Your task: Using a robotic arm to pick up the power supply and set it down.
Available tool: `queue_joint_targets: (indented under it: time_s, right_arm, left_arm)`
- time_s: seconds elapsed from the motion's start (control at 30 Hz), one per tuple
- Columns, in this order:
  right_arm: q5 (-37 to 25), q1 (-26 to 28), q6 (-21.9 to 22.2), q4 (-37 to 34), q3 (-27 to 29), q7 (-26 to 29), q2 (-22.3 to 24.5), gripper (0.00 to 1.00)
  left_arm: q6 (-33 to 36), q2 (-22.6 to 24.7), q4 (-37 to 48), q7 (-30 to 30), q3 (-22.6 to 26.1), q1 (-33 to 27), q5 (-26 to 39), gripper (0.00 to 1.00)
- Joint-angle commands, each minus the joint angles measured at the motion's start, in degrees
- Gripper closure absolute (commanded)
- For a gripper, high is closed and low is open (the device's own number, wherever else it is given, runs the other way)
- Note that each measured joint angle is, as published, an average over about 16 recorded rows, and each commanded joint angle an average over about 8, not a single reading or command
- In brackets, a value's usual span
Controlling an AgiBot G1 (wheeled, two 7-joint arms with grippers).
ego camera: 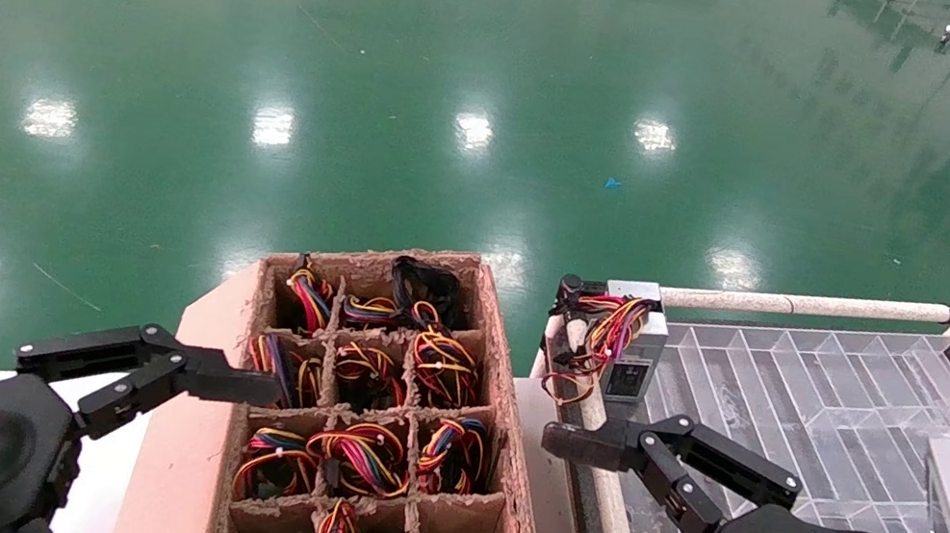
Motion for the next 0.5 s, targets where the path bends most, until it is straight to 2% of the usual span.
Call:
queue_joint_targets:
  time_s: [0.03,0.5]
  right_arm:
    - [0.0,0.0,0.0,0.0,0.0,0.0,0.0,0.0]
    - [0.0,0.0,0.0,0.0,0.0,0.0,0.0,0.0]
  left_arm:
    - [0.0,0.0,0.0,0.0,0.0,0.0,0.0,1.0]
    - [0.0,0.0,0.0,0.0,0.0,0.0,0.0,1.0]
